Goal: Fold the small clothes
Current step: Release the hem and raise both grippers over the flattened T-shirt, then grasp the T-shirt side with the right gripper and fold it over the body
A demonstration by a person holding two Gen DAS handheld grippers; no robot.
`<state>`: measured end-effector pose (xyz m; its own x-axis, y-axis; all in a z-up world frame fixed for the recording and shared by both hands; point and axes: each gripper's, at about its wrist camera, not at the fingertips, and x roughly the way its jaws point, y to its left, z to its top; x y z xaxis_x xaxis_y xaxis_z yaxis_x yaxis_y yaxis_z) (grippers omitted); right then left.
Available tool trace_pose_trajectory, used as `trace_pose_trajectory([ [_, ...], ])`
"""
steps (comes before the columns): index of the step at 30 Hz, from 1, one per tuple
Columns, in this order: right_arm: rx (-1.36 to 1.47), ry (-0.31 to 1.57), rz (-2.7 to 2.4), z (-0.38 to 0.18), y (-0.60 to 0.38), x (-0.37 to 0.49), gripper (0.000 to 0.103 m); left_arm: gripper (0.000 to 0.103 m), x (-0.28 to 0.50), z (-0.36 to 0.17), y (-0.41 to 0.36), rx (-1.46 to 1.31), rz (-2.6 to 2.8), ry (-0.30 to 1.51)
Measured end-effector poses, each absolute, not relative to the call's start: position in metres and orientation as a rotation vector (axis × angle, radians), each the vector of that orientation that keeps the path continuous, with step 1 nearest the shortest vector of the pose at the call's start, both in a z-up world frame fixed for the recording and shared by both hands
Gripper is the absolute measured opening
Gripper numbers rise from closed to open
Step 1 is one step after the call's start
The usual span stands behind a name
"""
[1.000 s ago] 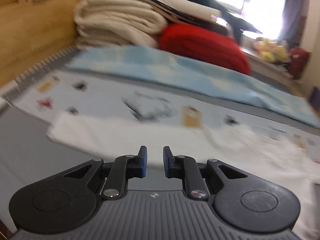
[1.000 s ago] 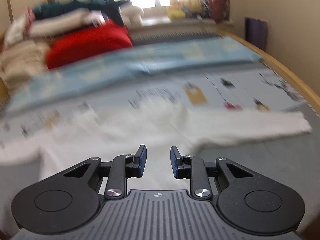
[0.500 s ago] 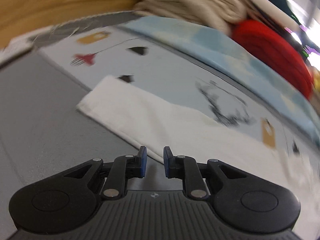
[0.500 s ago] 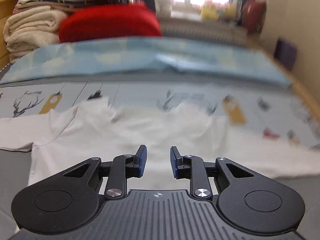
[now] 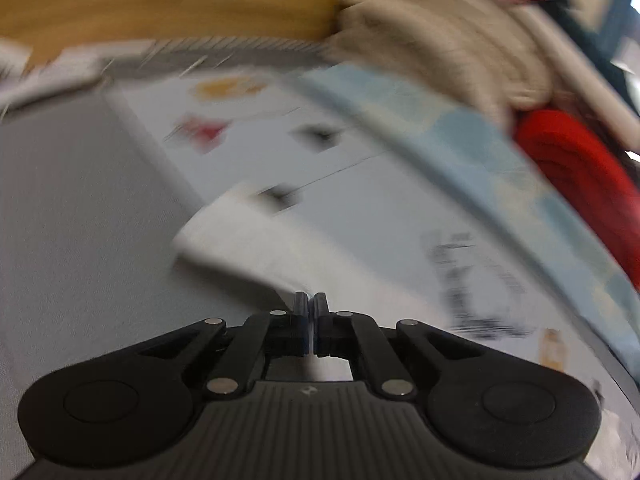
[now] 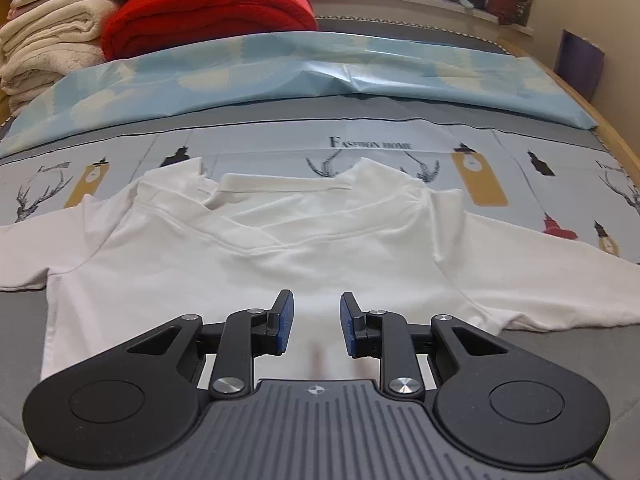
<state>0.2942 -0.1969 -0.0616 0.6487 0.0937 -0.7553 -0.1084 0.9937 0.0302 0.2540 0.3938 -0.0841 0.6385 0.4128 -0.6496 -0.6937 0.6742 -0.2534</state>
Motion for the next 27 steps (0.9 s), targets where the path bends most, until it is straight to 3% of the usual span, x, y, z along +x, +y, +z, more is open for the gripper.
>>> trace_pose_trajectory([
  [9, 0.025, 0.875, 0.066, -0.064, -0.230, 0.281, 0.027, 0.001, 0.309, -0.013, 0.122, -0.360, 0.001, 0.471],
  [14, 0.039, 0.889, 0.052, -0.066, -0.240, 0.281, 0.027, 0.010, 0.318, -0.037, -0.017, -0.351, -0.389, 0.697],
  [17, 0.067, 0.900, 0.032, -0.067, -0.248, 0.285, 0.027, 0.011, 0.314, -0.037, -0.022, -0.313, -0.301, 0.746],
  [21, 0.149, 0.920, 0.005, -0.069, -0.260, 0.291, 0.027, 0.011, 0.324, -0.021, 0.030, -0.381, 0.039, 0.833],
  [27, 0.258, 0.867, 0.027, -0.069, -0.257, 0.299, 0.022, 0.015, 0.315, -0.037, 0.088, -0.350, 0.198, 0.776],
])
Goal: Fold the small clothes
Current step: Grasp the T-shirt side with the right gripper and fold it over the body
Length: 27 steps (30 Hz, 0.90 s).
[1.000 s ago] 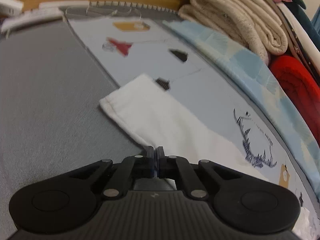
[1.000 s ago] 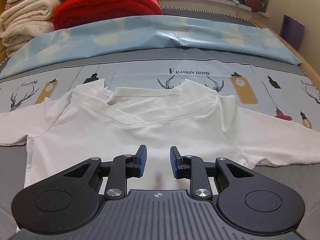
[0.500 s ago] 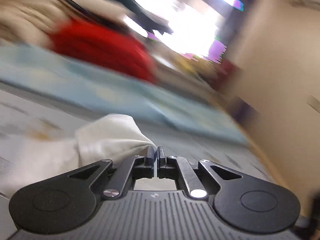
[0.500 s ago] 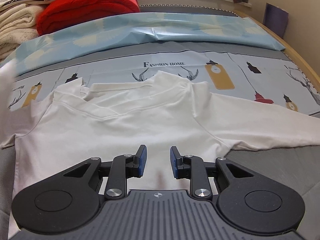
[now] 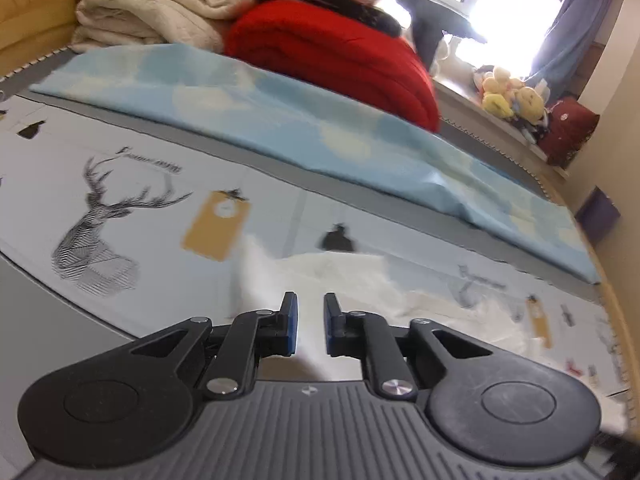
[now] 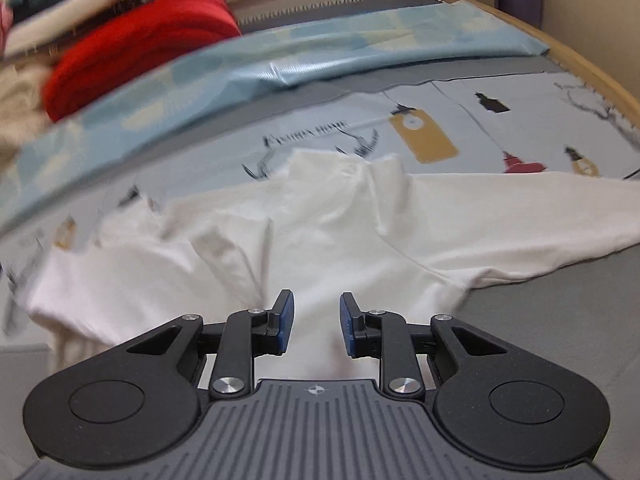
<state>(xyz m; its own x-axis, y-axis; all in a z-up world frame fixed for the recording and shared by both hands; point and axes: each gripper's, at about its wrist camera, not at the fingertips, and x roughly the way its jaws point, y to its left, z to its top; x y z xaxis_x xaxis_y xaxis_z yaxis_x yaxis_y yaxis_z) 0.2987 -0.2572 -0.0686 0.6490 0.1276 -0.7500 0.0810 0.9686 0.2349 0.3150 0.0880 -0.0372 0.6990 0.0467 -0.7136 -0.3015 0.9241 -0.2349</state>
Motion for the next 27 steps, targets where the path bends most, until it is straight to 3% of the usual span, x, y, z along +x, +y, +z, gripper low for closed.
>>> trace_pose_trajectory([
  [2, 0.270, 0.848, 0.044, -0.069, -0.250, 0.301, 0.020, 0.016, 0.325, -0.059, 0.110, -0.404, 0.286, 0.918],
  [7, 0.220, 0.814, 0.113, -0.079, -0.223, 0.313, 0.021, 0.016, 0.340, -0.062, 0.136, -0.468, 0.277, 0.905],
  [9, 0.198, 0.822, 0.141, -0.083, -0.211, 0.321, 0.024, 0.017, 0.344, -0.060, 0.143, -0.464, 0.273, 0.903],
  [13, 0.120, 0.829, 0.161, -0.093, -0.185, 0.337, 0.041, 0.017, 0.345, -0.061, 0.154, -0.528, 0.266, 0.924],
  [21, -0.024, 0.872, 0.136, -0.119, -0.164, 0.364, 0.041, 0.022, 0.355, -0.064, 0.163, -0.565, 0.277, 0.936],
  [22, -0.038, 0.890, 0.142, -0.124, -0.162, 0.366, 0.035, 0.022, 0.357, -0.067, 0.162, -0.568, 0.273, 0.945],
  [23, -0.048, 0.901, 0.147, -0.126, -0.161, 0.368, 0.017, 0.022, 0.358, -0.068, 0.162, -0.569, 0.267, 0.948],
  [25, -0.039, 0.875, 0.133, -0.123, -0.164, 0.366, 0.005, 0.022, 0.360, -0.069, 0.159, -0.560, 0.259, 0.949],
  [27, 0.017, 0.819, 0.108, -0.112, -0.173, 0.362, 0.003, 0.022, 0.361, -0.069, 0.156, -0.549, 0.254, 0.950],
])
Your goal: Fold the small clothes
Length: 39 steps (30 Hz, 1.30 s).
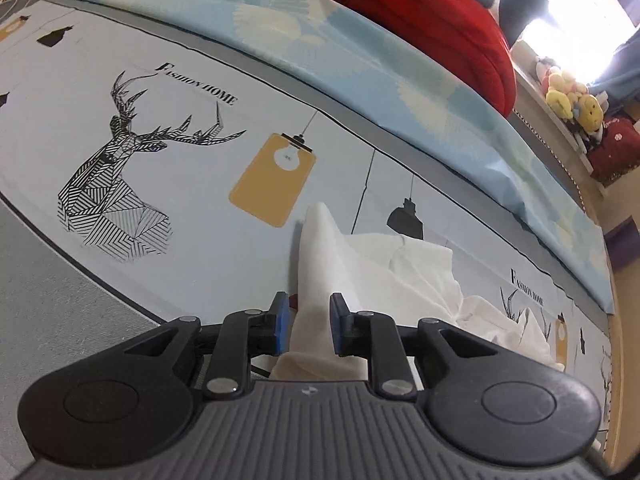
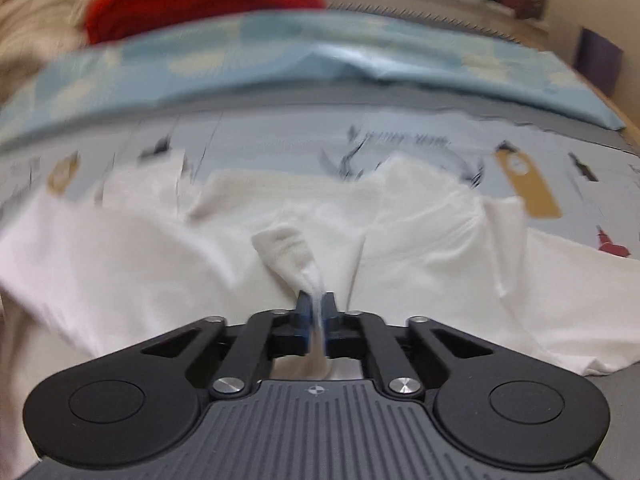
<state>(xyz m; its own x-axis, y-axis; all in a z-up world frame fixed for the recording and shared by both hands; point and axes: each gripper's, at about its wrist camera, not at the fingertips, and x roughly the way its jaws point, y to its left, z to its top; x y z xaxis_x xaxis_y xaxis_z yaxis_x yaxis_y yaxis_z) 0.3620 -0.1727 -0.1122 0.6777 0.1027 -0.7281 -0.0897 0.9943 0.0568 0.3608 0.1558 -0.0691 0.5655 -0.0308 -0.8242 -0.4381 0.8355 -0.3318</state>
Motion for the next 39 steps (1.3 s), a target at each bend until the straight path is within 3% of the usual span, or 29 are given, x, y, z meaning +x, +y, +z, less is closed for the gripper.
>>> trace_pose_trajectory([
  [5, 0.474, 0.583, -0.068, -0.077, -0.234, 0.332, 0.003, 0.022, 0.362, -0.071, 0.145, -0.521, 0.225, 0.960],
  [13, 0.688, 0.851, -0.301, -0.140, -0.300, 0.343, 0.008, 0.025, 0.364, -0.096, 0.130, -0.515, 0.172, 1.046],
  [17, 0.717, 0.846, -0.306, -0.140, -0.308, 0.344, 0.017, 0.029, 0.365, -0.107, 0.121, -0.502, 0.144, 1.080],
  [21, 0.751, 0.847, -0.329, -0.141, -0.319, 0.346, 0.017, 0.029, 0.365, -0.120, 0.112, -0.391, 0.152, 1.149],
  [22, 0.762, 0.849, -0.327, -0.141, -0.322, 0.347, 0.014, 0.029, 0.365, -0.122, 0.112, -0.366, 0.156, 1.165],
  [23, 0.770, 0.847, -0.320, -0.142, -0.323, 0.347, 0.003, 0.028, 0.365, -0.125, 0.112, -0.351, 0.160, 1.181],
  [24, 0.776, 0.834, -0.308, -0.139, -0.325, 0.345, 0.003, 0.026, 0.364, -0.127, 0.113, -0.343, 0.162, 1.192],
  [30, 0.814, 0.431, -0.233, -0.082, -0.325, 0.311, 0.003, 0.023, 0.361, -0.129, 0.103, -0.283, 0.094, 1.230],
  [32, 0.817, 0.495, -0.307, -0.091, -0.334, 0.316, 0.003, 0.024, 0.361, -0.122, 0.102, -0.283, 0.080, 1.212],
  [36, 0.843, 0.822, -0.435, -0.142, -0.355, 0.335, 0.008, 0.024, 0.361, -0.099, 0.107, -0.357, 0.047, 1.091],
  [39, 0.779, 0.762, -0.499, -0.130, -0.357, 0.329, 0.008, 0.024, 0.362, -0.103, 0.103, -0.371, 0.003, 1.084],
])
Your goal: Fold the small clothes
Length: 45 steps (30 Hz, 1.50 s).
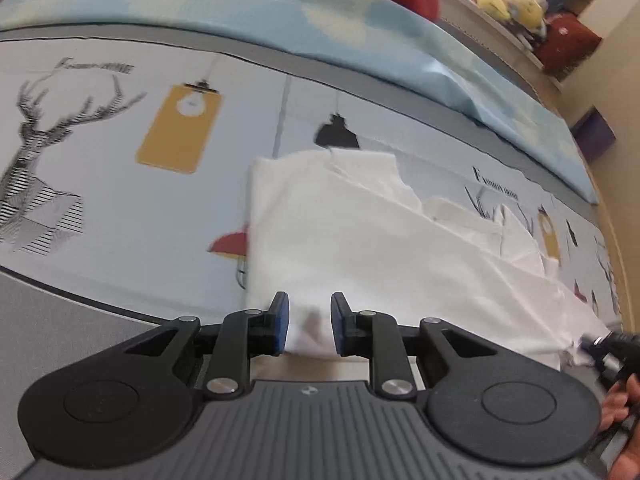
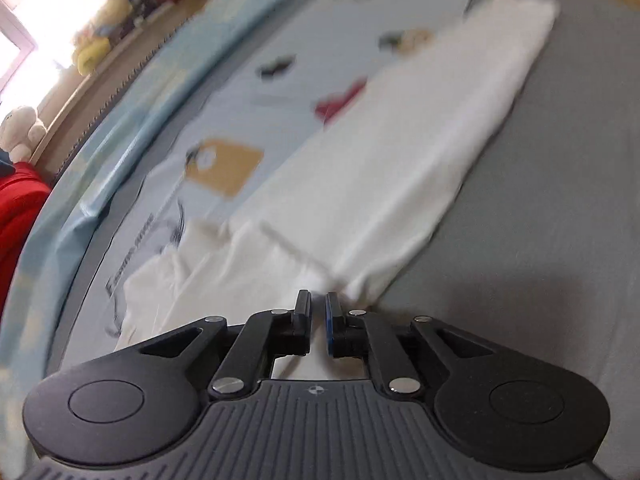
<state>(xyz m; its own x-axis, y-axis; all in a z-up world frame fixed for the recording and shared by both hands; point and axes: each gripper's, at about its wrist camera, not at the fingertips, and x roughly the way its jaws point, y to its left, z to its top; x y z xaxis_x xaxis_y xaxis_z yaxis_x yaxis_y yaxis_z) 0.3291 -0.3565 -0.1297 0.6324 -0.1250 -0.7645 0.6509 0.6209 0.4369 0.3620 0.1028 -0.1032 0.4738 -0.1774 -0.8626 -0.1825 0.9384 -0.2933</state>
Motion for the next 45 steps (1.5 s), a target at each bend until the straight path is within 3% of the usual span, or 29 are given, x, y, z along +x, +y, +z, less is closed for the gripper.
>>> trace_pose_trajectory([
  [5, 0.726, 0.581, -0.437, -0.104, -0.357, 0.321, 0.009, 0.015, 0.361, -0.140, 0.105, -0.314, 0.055, 1.218],
  [10, 0.755, 0.870, -0.376, -0.140, -0.360, 0.348, 0.015, 0.015, 0.359, -0.114, 0.112, -0.401, 0.044, 1.119],
  [15, 0.737, 0.860, -0.352, -0.140, -0.373, 0.345, 0.015, 0.015, 0.365, -0.137, 0.106, -0.356, 0.097, 1.215],
  [21, 0.779, 0.768, -0.408, -0.127, -0.407, 0.335, 0.019, 0.020, 0.367, -0.100, 0.091, -0.276, 0.068, 1.111],
  [29, 0.799, 0.591, -0.549, -0.117, -0.512, 0.304, 0.020, 0.020, 0.365, -0.095, 0.079, -0.277, 0.014, 1.102],
  [33, 0.842, 0.521, -0.655, -0.128, -0.578, 0.286, 0.022, 0.020, 0.366, -0.094, 0.076, -0.284, 0.012, 1.105],
  [37, 0.909, 0.488, -0.743, -0.151, -0.625, 0.277, 0.034, 0.020, 0.367, -0.095, 0.073, -0.277, 0.000, 1.104],
  [45, 0.977, 0.423, -0.788, -0.183, -0.649, 0.279, 0.034, 0.020, 0.367, -0.096, 0.073, -0.271, -0.005, 1.106],
])
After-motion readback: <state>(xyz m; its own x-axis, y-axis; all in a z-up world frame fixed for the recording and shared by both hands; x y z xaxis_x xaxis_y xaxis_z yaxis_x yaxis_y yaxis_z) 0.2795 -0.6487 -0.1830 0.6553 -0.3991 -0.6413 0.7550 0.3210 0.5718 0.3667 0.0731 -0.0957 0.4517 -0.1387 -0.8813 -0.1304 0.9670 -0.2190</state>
